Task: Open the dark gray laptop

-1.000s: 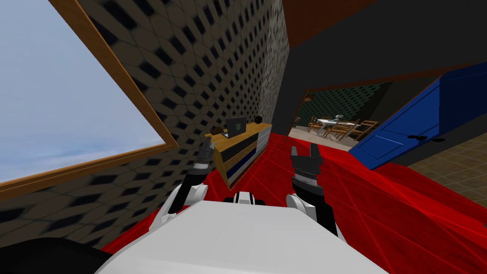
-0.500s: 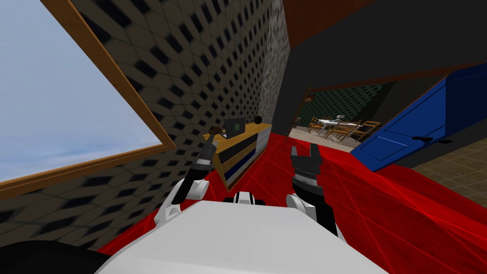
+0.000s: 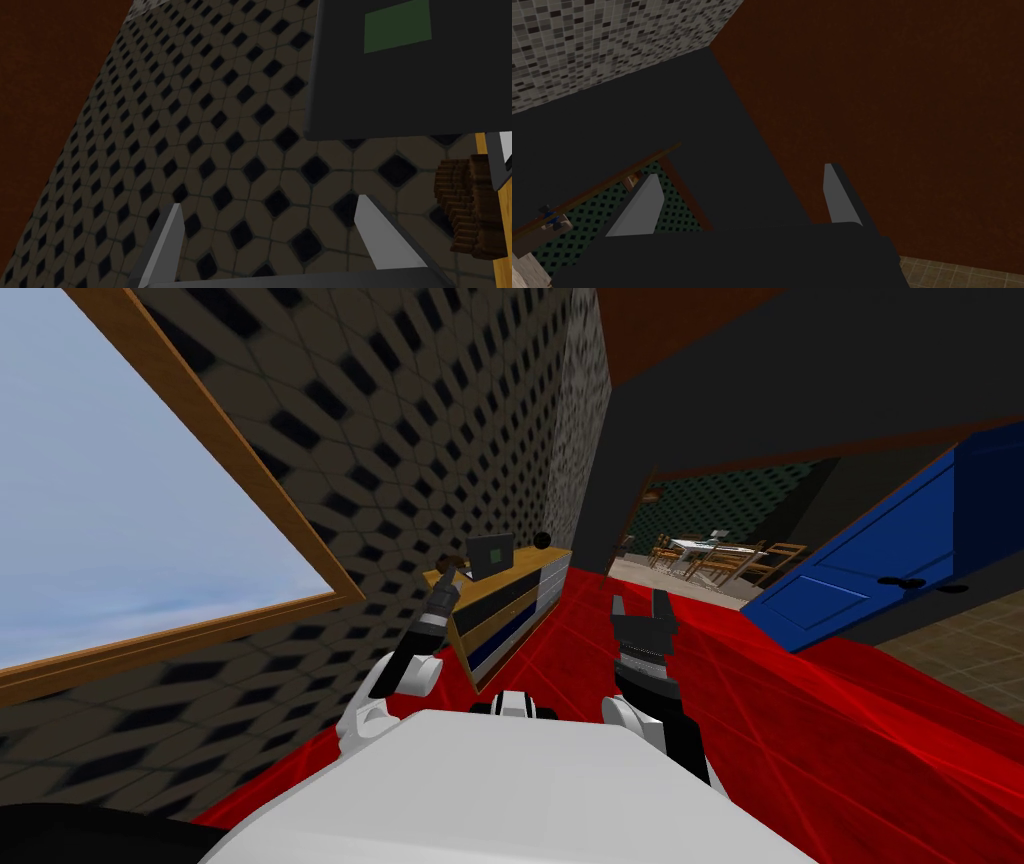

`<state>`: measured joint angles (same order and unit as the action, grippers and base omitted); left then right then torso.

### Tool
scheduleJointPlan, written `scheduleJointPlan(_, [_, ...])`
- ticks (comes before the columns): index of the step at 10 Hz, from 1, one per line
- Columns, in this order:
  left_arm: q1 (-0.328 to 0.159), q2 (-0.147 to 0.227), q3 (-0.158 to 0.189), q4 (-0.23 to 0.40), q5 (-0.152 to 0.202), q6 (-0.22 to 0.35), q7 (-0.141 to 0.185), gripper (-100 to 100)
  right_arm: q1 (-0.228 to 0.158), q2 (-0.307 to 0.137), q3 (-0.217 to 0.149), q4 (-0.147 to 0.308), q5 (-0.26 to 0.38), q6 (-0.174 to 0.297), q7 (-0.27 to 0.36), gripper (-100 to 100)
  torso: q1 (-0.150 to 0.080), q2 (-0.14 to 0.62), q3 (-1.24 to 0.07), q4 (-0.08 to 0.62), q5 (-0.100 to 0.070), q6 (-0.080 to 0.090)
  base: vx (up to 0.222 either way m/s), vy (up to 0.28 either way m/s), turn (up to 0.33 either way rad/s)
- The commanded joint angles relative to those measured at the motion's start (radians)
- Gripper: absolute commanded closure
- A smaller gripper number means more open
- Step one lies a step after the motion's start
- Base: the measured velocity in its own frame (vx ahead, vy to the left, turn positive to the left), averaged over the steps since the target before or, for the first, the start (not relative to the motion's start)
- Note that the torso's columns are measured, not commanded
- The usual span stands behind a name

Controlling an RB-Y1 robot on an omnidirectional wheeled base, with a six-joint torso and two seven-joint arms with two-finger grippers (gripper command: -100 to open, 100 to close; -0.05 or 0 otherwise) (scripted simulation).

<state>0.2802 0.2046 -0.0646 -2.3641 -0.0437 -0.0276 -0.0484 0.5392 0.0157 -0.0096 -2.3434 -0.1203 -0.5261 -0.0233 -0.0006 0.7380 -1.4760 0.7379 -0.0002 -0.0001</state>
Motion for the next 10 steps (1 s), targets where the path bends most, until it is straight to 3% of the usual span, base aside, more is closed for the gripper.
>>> scheduleJointPlan(1, [-0.043,0.012,-0.001,-0.001,0.013,0.068,0.007,-100,0.000,0.000,0.000,0.000,0.000,0.000,0.000,0,0.000,-0.001,0.000,0.000,0.000,0.000,0.047,-0.051,0.010])
scheduleJointPlan(4, [-0.120,0.028,-0.004,-0.004,0.035,0.158,0.016,-100,0.000,0.000,0.000,0.000,0.000,0.000,0.000,0,0.001,0.000,0.000,0.000,0.000,0.000,0.050,-0.051,0.018])
scheduleJointPlan(5, [-0.120,0.028,-0.004,-0.004,0.035,0.183,0.016,-100,0.000,0.000,0.000,0.000,0.000,0.000,0.000,0,0.001,-0.001,0.000,0.000,0.000,0.000,0.050,-0.038,0.014])
scheduleJointPlan(6, [-0.159,0.036,-0.004,-0.005,0.046,0.209,0.020,-100,0.000,0.000,0.000,0.000,0.000,0.000,0.000,0,0.001,0.000,0.000,0.000,0.000,0.000,0.049,-0.051,0.028])
scheduleJointPlan(8, [-0.159,0.036,-0.004,-0.005,0.046,0.242,0.020,-100,0.000,0.000,0.000,0.000,0.000,0.000,0.000,0,0.000,0.000,0.000,0.000,0.000,0.000,0.037,-0.037,0.004])
scheduleJointPlan(9, [-0.197,0.045,-0.004,-0.006,0.057,0.282,0.023,-100,0.000,0.000,0.000,0.000,0.000,0.000,0.000,0,0.002,0.001,0.001,0.000,0.000,0.000,0.038,-0.033,0.025])
scheduleJointPlan(10, [-0.197,0.045,-0.004,-0.006,0.057,0.300,0.023,-100,0.000,0.000,0.000,0.000,0.000,0.000,0.000,0,0.001,0.000,0.000,0.000,0.000,0.000,0.034,-0.040,0.016])
